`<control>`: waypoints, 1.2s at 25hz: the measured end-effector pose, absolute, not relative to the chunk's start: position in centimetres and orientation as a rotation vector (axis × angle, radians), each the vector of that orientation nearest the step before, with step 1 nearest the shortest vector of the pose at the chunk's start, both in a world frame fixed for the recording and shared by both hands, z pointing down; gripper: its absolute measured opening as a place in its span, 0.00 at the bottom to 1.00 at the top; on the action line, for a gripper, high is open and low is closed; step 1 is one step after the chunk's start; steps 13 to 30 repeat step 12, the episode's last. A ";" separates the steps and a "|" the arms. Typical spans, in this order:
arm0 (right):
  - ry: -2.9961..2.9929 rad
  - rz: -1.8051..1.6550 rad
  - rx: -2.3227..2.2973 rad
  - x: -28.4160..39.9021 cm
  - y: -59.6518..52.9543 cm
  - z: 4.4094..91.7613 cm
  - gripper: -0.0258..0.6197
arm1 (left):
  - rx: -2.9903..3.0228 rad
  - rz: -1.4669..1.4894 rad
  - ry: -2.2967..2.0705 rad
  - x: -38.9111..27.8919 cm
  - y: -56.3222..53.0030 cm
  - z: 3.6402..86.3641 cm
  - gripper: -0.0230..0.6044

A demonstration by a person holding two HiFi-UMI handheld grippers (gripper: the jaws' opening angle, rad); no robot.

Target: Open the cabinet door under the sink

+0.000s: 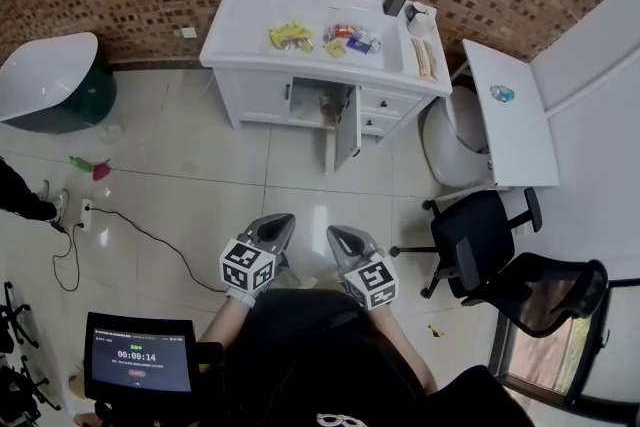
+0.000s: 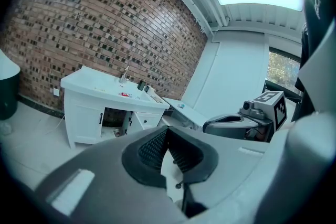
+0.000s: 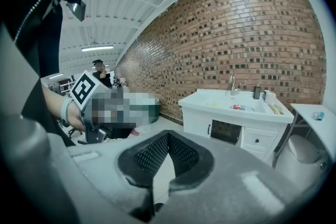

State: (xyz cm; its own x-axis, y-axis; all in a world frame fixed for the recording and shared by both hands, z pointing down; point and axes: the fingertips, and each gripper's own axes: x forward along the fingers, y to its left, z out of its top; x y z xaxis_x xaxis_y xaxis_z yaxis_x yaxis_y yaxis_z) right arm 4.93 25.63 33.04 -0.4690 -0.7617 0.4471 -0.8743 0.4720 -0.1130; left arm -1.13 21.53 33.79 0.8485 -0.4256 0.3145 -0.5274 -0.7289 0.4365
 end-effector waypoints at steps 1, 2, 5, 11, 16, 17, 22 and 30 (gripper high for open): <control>-2.390 0.469 1.378 4.9 25.6 33.1 0.03 | 2.501 0.262 -0.699 -1.2 21.5 33.9 0.06; -2.392 0.469 1.374 4.8 25.6 33.2 0.03 | 2.500 0.261 -0.701 -1.2 21.5 33.9 0.06; -2.397 0.467 1.365 4.5 25.5 33.3 0.03 | 2.498 0.257 -0.704 -1.3 21.5 34.1 0.06; -2.399 0.464 1.356 4.3 25.3 33.4 0.03 | 2.497 0.259 -0.708 -1.5 21.3 34.2 0.06; -2.400 0.465 1.356 4.2 25.3 33.4 0.03 | 2.497 0.260 -0.709 -1.6 21.2 34.2 0.06; -2.400 0.465 1.356 4.2 25.3 33.4 0.03 | 2.497 0.260 -0.709 -1.6 21.2 34.2 0.06; -2.400 0.465 1.356 4.2 25.3 33.4 0.03 | 2.497 0.260 -0.709 -1.6 21.2 34.2 0.06; -2.400 0.465 1.356 4.2 25.3 33.4 0.03 | 2.497 0.260 -0.709 -1.6 21.2 34.2 0.06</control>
